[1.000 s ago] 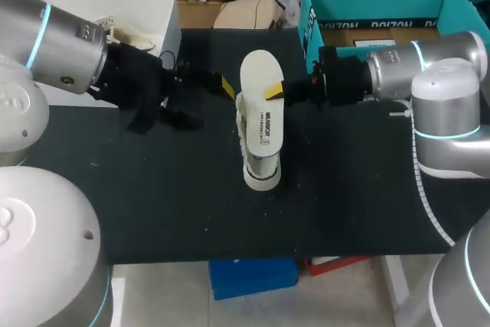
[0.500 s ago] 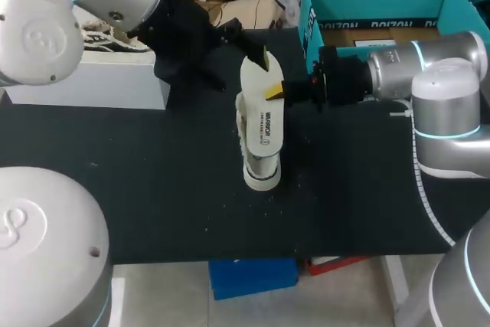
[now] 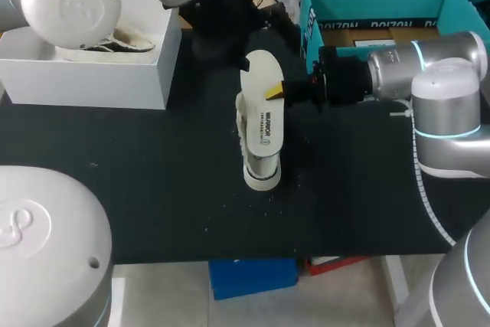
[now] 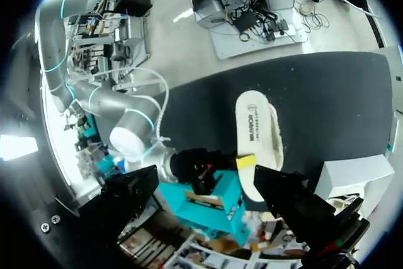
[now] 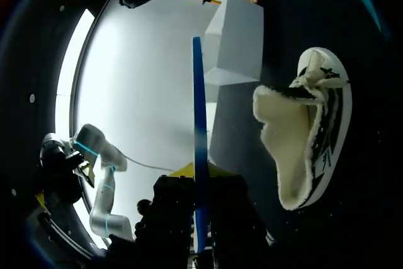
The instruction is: Take the shoe out of the shoebox, open the shoe tongue, remove and reinsert the insole, then place the shoe into the shoebox
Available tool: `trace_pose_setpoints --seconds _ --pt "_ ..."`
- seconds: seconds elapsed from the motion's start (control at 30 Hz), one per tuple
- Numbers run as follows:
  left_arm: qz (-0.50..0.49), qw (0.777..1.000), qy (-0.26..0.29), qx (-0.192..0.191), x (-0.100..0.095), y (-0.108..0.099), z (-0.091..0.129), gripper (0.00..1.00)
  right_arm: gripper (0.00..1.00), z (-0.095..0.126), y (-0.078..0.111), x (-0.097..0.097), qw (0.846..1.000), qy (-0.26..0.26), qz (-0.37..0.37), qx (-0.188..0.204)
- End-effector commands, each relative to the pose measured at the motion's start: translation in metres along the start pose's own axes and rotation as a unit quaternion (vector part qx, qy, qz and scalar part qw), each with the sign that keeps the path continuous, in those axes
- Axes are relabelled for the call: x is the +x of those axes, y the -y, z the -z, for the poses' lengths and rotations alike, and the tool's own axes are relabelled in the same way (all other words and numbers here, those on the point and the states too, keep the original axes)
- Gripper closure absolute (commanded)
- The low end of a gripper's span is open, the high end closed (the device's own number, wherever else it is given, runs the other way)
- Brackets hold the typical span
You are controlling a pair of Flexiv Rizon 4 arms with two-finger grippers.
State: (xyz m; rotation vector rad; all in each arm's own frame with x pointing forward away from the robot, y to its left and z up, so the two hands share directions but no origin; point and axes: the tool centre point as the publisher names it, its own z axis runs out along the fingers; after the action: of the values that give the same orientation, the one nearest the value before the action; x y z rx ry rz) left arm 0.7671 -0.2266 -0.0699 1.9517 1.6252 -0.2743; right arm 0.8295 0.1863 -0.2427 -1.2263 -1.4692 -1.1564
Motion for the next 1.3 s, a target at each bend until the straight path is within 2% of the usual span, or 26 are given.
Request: trace_pose_setpoints --seconds 0.03,0.17,0.23,0.6,0.73,0.8,0.9,1.03,1.3 --pt "0.002 0.999 -0.049 -0.011 -0.005 0.004 0.01 0.0 1.0 -0.002 0.0 0.0 1.0 0.0 0.0 -0.001" --pt "0.003 0.999 -0.031 -0.011 -0.007 0.003 0.013 0.0 1.0 -0.002 0.0 0.0 1.0 0.0 0.0 -0.001" --pt "0.005 0.999 -0.018 -0.028 -0.008 0.003 0.013 0.0 1.0 -0.002 0.0 0.0 1.0 0.0 0.0 -0.001" --pt "0.005 0.999 -0.018 -0.028 -0.008 0.003 0.013 0.0 1.0 -0.002 0.0 0.0 1.0 0.0 0.0 -0.001" --pt "0.036 0.999 -0.037 0.012 -0.015 0.001 0.009 0.0 1.0 -0.002 0.0 0.0 1.0 0.0 0.0 -0.001" --pt "0.063 0.995 -0.054 0.055 -0.017 -0.001 0.009 0.0 1.0 -0.002 0.0 0.0 1.0 0.0 0.0 -0.001" --pt "0.076 0.99 -0.093 0.076 -0.02 -0.002 0.008 0.0 1.0 -0.002 0.0 0.0 1.0 0.0 0.0 -0.001" --pt "0.093 0.984 -0.134 0.077 -0.021 -0.001 0.013 0.0 1.0 -0.002 0.0 0.0 1.0 0.0 0.0 -0.001" --pt "0.092 0.983 -0.144 0.071 -0.02 0.008 0.018 0.0 1.0 -0.002 0.0 0.0 1.0 0.0 0.0 -0.001"
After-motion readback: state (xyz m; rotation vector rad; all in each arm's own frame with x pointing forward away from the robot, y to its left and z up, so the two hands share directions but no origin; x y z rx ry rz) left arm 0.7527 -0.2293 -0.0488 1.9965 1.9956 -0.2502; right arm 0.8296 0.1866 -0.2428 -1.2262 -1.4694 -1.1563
